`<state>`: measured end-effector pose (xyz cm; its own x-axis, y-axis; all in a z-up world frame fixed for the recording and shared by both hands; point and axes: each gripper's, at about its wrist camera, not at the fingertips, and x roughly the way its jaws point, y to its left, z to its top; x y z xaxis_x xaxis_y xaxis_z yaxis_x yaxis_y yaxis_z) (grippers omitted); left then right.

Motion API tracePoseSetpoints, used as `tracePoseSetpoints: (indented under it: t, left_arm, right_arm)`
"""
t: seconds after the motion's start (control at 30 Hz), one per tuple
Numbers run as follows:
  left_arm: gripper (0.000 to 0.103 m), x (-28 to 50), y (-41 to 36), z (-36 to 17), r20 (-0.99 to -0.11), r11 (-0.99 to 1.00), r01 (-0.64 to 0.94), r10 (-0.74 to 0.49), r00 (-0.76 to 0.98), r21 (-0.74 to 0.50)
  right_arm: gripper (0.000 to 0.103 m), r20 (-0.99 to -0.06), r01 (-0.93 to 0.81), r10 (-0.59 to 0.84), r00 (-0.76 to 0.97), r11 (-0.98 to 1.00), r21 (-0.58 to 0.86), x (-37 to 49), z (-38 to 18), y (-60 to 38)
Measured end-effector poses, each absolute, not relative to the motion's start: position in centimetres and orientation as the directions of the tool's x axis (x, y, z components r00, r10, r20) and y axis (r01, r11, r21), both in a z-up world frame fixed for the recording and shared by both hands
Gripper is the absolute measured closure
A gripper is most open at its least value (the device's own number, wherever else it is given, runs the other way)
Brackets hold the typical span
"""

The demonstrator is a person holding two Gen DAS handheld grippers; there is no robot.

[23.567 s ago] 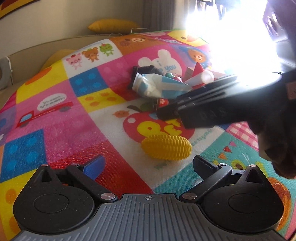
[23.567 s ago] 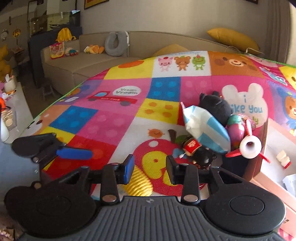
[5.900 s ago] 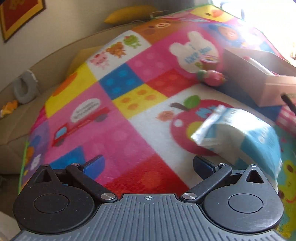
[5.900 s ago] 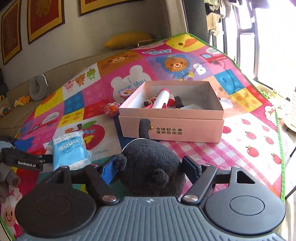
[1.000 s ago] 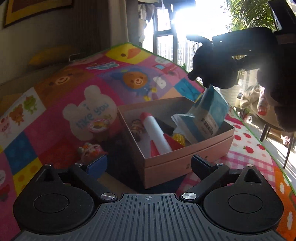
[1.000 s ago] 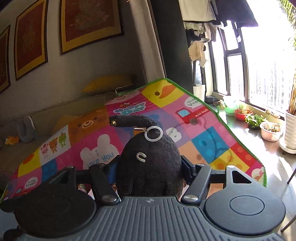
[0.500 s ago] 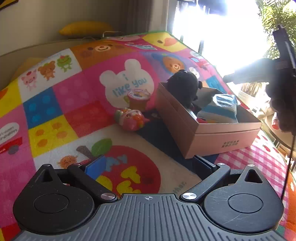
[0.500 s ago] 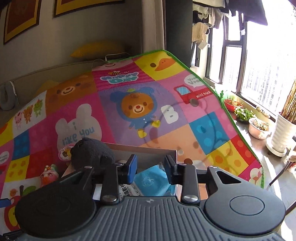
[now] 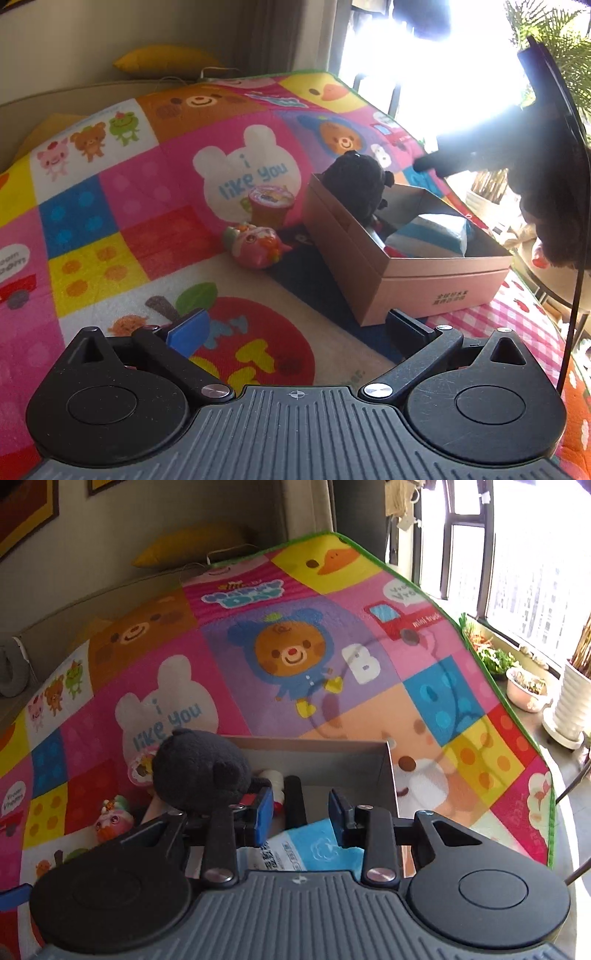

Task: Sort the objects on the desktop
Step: 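Press the black plush down into the box with the right gripper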

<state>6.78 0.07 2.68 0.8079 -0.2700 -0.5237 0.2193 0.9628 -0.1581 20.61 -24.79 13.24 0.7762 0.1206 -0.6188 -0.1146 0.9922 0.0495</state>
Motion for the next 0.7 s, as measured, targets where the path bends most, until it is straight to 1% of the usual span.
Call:
tracePoseSetpoints:
  t: [0.07, 0.1, 0.13, 0.17, 0.23, 0.27, 0.33, 0.37, 0.43, 0.47, 0.57, 0.6, 0.63, 0.7]
  left_arm:
    - [0.000, 6.7, -0.5, 2.5, -0.528, 0.958, 0.237, -0.286, 0.800, -0.160]
    - [0.000, 6.6, -0.8, 2.5, -0.528, 0.957, 0.244, -0.290, 0.798, -0.158]
    - [0.000, 6.5, -0.9, 2.6, -0.527, 0.956, 0.248, -0.294, 0.797, -0.158]
    - [0.000, 6.3, -0.9, 2.6, -0.525, 0.955, 0.249, -0.295, 0.798, -0.158]
    - [0.000, 6.0, -0.5, 2.7, -0.523, 0.958, 0.240, -0.287, 0.803, -0.157]
    - [0.000, 5.9, -0.1, 2.7, -0.522, 0.960, 0.233, -0.281, 0.805, -0.157]
    - [0.000, 5.5, 0.9, 2.7, -0.519, 0.962, 0.216, -0.272, 0.811, -0.166]
    - [0.000, 5.5, 1.4, 2.6, -0.519, 0.963, 0.207, -0.269, 0.811, -0.175]
    - [0.000, 5.6, 2.1, 2.5, -0.522, 0.963, 0.186, -0.261, 0.812, -0.194]
    - [0.000, 5.7, 2.2, 2.4, -0.523, 0.963, 0.181, -0.262, 0.811, -0.202]
    - [0.000, 6.1, 1.6, 2.2, -0.524, 0.954, 0.192, -0.287, 0.802, -0.229]
    - [0.000, 6.0, 1.1, 2.2, -0.522, 0.952, 0.204, -0.297, 0.799, -0.230]
    - [0.000, 5.9, 0.7, 2.3, -0.521, 0.951, 0.215, -0.303, 0.798, -0.225]
    - [0.000, 5.7, 0.0, 2.3, -0.523, 0.950, 0.233, -0.308, 0.795, -0.206]
  right_arm:
    - [0.060, -0.561, -0.157, 0.146, 0.815, 0.987, 0.029, 21.0, 14.9, -22.6]
    - [0.054, -0.544, -0.174, 0.163, 0.823, 0.984, 0.031, 21.6, 15.5, -21.4]
    - [0.051, -0.538, -0.192, 0.183, 0.823, 0.981, 0.040, 22.4, 15.7, -20.3]
    - [0.051, -0.542, -0.207, 0.198, 0.817, 0.977, 0.045, 23.6, 15.7, -19.1]
    - [0.051, -0.556, -0.204, 0.165, 0.815, 0.979, -0.008, 25.6, 14.7, -16.9]
    - [0.051, -0.579, -0.201, 0.139, 0.803, 0.979, -0.043, 26.6, 13.8, -16.2]
    - [0.053, -0.647, -0.223, 0.136, 0.750, 0.973, -0.053, 27.4, 12.2, -16.3]
    - [0.052, -0.651, -0.240, 0.156, 0.743, 0.970, -0.041, 26.8, 11.7, -17.1]
    - [0.052, -0.626, -0.257, 0.159, 0.763, 0.964, -0.070, 24.7, 12.0, -19.0]
    - [0.052, -0.600, -0.237, 0.118, 0.791, 0.963, -0.124, 23.5, 12.4, -20.0]
    - [0.052, -0.535, -0.084, -0.103, 0.839, 0.946, -0.314, 22.0, 12.8, -22.9]
    - [0.052, -0.536, -0.049, -0.138, 0.833, 0.946, -0.320, 21.9, 13.1, -24.1]
    - [0.052, -0.546, -0.031, -0.143, 0.825, 0.954, -0.297, 21.7, 13.4, -25.1]
    - [0.052, -0.548, -0.013, -0.122, 0.827, 0.972, -0.235, 21.1, 14.3, -26.6]
